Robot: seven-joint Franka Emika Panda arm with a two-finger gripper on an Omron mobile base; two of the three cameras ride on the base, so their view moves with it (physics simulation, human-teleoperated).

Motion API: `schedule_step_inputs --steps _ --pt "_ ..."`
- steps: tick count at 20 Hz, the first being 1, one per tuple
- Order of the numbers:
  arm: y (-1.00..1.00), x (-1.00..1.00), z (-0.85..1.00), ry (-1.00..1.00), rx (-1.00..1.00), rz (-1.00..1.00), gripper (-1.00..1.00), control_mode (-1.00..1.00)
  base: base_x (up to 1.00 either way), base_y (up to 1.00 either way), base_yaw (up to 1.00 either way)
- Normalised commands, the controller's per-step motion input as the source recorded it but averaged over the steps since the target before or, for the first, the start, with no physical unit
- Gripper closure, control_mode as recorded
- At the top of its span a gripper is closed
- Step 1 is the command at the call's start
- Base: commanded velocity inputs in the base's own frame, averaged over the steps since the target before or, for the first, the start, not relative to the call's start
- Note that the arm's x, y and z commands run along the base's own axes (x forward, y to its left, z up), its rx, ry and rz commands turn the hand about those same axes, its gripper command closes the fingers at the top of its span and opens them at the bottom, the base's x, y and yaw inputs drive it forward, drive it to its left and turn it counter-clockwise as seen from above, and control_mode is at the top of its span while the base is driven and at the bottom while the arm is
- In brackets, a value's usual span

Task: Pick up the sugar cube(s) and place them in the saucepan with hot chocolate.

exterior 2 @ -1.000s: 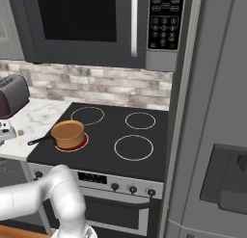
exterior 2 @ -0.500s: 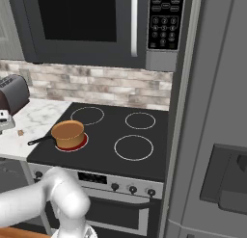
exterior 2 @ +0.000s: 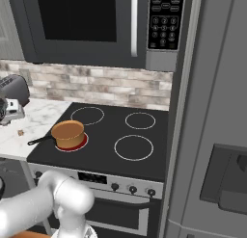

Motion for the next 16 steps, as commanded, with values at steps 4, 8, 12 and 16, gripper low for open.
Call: schedule_step_inputs --steps 4,8,12,16 --pt "-0.78 0.06 0.43 -0.05 0.0 -0.04 1.0 -1.0 0.0 0.0 0.0" --pt "-0.83 0.1 0.26 -0.02 0.0 -0.05 1.0 -1.0 0.0 0.0 0.0" --pt "-0.86 0.13 0.09 0.0 0.0 -0.06 1.0 -1.0 0.0 0.0 0.0" --pt "-0.79 0.18 0.07 0.0 0.0 -0.05 1.0 -1.0 0.0 0.0 0.0"
